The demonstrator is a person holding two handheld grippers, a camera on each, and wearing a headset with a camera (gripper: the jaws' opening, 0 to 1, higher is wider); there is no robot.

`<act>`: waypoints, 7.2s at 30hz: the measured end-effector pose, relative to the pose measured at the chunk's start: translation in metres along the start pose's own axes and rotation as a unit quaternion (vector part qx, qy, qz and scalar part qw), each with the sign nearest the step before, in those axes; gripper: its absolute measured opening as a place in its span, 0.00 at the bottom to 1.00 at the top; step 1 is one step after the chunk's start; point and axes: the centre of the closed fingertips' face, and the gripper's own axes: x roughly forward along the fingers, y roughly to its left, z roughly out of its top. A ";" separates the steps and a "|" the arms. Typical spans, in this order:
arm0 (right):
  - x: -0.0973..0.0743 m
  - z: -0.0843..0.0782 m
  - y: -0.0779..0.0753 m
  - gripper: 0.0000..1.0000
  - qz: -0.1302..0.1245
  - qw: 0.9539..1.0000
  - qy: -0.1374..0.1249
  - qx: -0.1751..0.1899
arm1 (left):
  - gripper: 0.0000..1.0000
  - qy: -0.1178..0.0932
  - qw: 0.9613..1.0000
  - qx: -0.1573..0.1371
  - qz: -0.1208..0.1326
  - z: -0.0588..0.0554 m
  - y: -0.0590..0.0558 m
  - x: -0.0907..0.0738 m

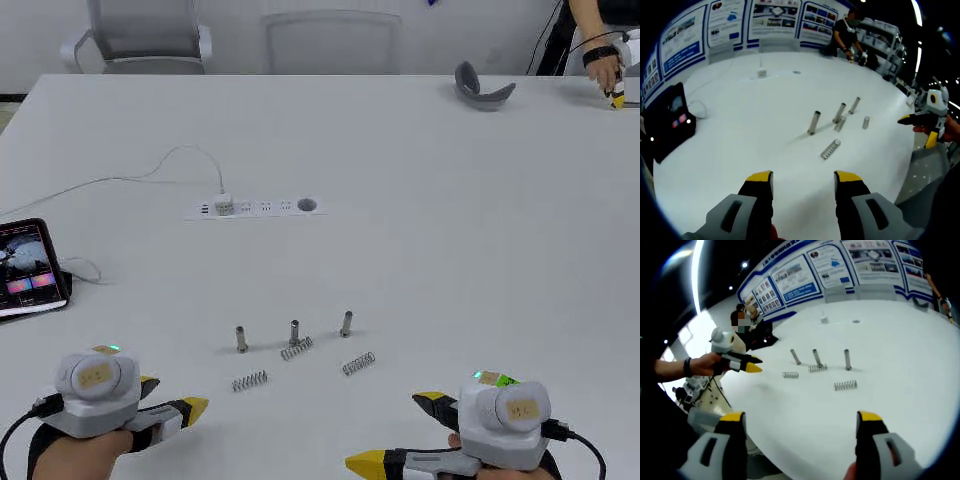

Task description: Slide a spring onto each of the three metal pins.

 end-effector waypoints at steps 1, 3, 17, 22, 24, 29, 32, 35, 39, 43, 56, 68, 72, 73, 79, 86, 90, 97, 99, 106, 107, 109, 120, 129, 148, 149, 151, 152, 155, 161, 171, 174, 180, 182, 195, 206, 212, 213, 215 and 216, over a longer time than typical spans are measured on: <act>0.000 0.001 0.001 0.93 0.002 1.000 0.000 -0.001 | 0.52 -0.003 1.000 0.000 0.000 0.001 0.001 -0.002; 0.000 0.004 0.002 0.93 0.005 1.000 -0.002 -0.003 | 0.54 -0.009 1.000 0.000 0.000 0.004 0.002 -0.007; -0.002 0.006 -0.004 0.95 0.004 1.000 0.007 -0.023 | 0.70 -0.021 0.999 0.036 -0.014 0.006 -0.011 -0.025; -0.002 0.008 -0.008 0.95 0.002 1.000 0.007 -0.026 | 0.74 -0.020 0.999 0.037 -0.023 0.001 -0.016 -0.028; -0.002 0.007 -0.008 0.95 0.002 1.000 0.008 -0.026 | 0.76 -0.022 0.999 0.038 -0.025 0.001 -0.018 -0.030; -0.004 0.007 -0.010 0.96 0.001 1.000 0.010 -0.024 | 0.82 -0.032 0.999 0.026 -0.031 0.002 -0.018 -0.037; -0.005 0.007 -0.010 0.96 0.001 1.000 0.014 -0.028 | 0.84 -0.031 0.999 0.027 -0.034 0.001 -0.019 -0.039; -0.005 0.006 -0.011 0.97 0.001 0.999 0.017 -0.030 | 0.85 -0.026 0.999 0.030 -0.037 -0.001 -0.020 -0.040; -0.008 0.006 -0.011 0.97 -0.001 0.999 0.017 -0.032 | 0.86 -0.022 0.999 0.028 -0.040 -0.003 -0.022 -0.039; -0.011 0.004 -0.014 0.97 -0.007 0.999 0.021 -0.035 | 0.85 -0.023 0.998 0.033 -0.043 -0.001 -0.025 -0.036; -0.023 -0.004 -0.017 0.97 -0.012 0.999 0.028 -0.037 | 0.91 -0.007 0.995 0.062 -0.074 0.007 -0.044 -0.021; -0.029 -0.009 -0.020 0.96 -0.017 0.999 0.036 -0.036 | 0.91 0.016 0.991 0.098 -0.093 0.007 -0.061 -0.006; -0.029 -0.012 -0.019 0.96 -0.014 0.998 0.041 -0.039 | 0.90 0.024 0.989 0.109 -0.099 0.003 -0.064 0.001; -0.029 -0.013 -0.018 0.96 -0.014 0.998 0.044 -0.040 | 0.89 0.027 0.988 0.115 -0.099 0.003 -0.066 0.003; -0.029 -0.016 -0.019 0.96 -0.016 0.997 0.054 -0.046 | 0.85 0.039 0.985 0.133 -0.104 0.001 -0.070 0.015; -0.030 -0.016 -0.019 0.95 -0.017 0.997 0.054 -0.044 | 0.80 0.042 0.982 0.147 -0.110 0.005 -0.073 0.027; -0.030 -0.017 -0.019 0.95 -0.019 0.998 0.053 -0.040 | 0.72 0.042 0.980 0.150 -0.123 0.005 -0.075 0.034; -0.031 -0.019 -0.020 0.95 -0.019 0.998 0.053 -0.035 | 0.63 0.045 0.979 0.151 -0.127 0.004 -0.077 0.050; -0.032 -0.020 -0.020 0.95 -0.020 0.998 0.054 -0.034 | 0.60 0.045 0.980 0.147 -0.127 0.003 -0.076 0.055; -0.034 -0.022 -0.024 0.95 -0.025 0.998 0.051 -0.027 | 0.47 0.051 0.982 0.131 -0.128 -0.001 -0.073 0.069; -0.034 -0.022 -0.024 0.95 -0.025 0.998 0.051 -0.027 | 0.46 0.050 0.982 0.129 -0.127 -0.001 -0.072 0.070; -0.035 -0.023 -0.025 0.95 -0.026 0.998 0.052 -0.025 | 0.43 0.049 0.983 0.123 -0.125 -0.001 -0.069 0.075; -0.034 -0.026 -0.026 0.94 -0.026 0.998 0.054 -0.021 | 0.28 0.048 0.985 0.122 -0.112 0.000 -0.065 0.087; -0.032 -0.025 -0.024 0.94 -0.024 0.998 0.053 -0.021 | 0.12 0.050 0.979 0.171 -0.099 -0.003 -0.068 0.088; -0.031 -0.034 -0.011 0.93 -0.017 0.998 0.051 -0.016 | 0.11 0.026 0.992 0.090 -0.082 -0.005 -0.070 0.059; -0.031 -0.034 -0.010 0.92 -0.014 0.998 0.051 -0.015 | 0.11 0.025 0.993 0.086 -0.082 -0.005 -0.070 0.057; -0.029 -0.034 -0.007 0.92 -0.012 0.999 0.050 -0.014 | 0.11 0.023 0.993 0.077 -0.081 -0.005 -0.069 0.052; -0.029 -0.034 -0.006 0.92 -0.011 0.999 0.050 -0.016 | 0.11 0.022 0.994 0.074 -0.081 -0.006 -0.069 0.050; -0.027 -0.033 -0.004 0.92 -0.008 0.999 0.049 -0.016 | 0.11 0.019 0.994 0.071 -0.078 -0.007 -0.068 0.042; -0.025 -0.031 -0.001 0.92 -0.003 0.999 0.046 -0.016 | 0.11 0.007 0.996 0.055 -0.076 -0.008 -0.069 0.029; -0.021 -0.031 0.003 0.91 0.006 0.999 0.044 -0.013 | 0.11 -0.008 0.997 0.034 -0.073 -0.008 -0.062 0.013; -0.019 -0.031 0.005 0.91 0.009 0.999 0.045 -0.014 | 0.11 -0.014 0.997 0.024 -0.074 -0.008 -0.064 0.006; -0.016 -0.030 0.008 0.91 0.014 0.999 0.046 -0.012 | 0.11 -0.024 0.996 0.026 -0.077 -0.004 -0.074 -0.009; -0.015 -0.030 0.009 0.90 0.016 0.999 0.046 -0.013 | 0.11 -0.026 0.996 0.026 -0.078 -0.003 -0.077 -0.013; -0.008 -0.027 0.020 0.88 0.032 0.998 0.043 -0.017 | 0.11 -0.051 0.993 0.050 -0.091 0.019 -0.092 -0.033; -0.002 -0.016 0.032 0.81 0.053 0.998 0.016 0.010 | 0.11 -0.049 0.988 0.092 -0.114 0.017 -0.122 -0.038; -0.001 -0.008 0.039 0.76 0.068 0.997 -0.002 0.027 | 0.11 -0.045 0.983 0.114 -0.139 0.014 -0.148 -0.037; -0.001 -0.006 0.040 0.76 0.070 0.997 -0.004 0.029 | 0.11 -0.045 0.982 0.116 -0.141 0.014 -0.151 -0.037; -0.001 -0.004 0.043 0.73 0.076 0.997 -0.009 0.029 | 0.11 -0.047 0.980 0.122 -0.147 0.015 -0.159 -0.037; -0.001 -0.003 0.044 0.71 0.079 0.996 -0.010 0.029 | 0.11 -0.047 0.980 0.124 -0.151 0.015 -0.163 -0.038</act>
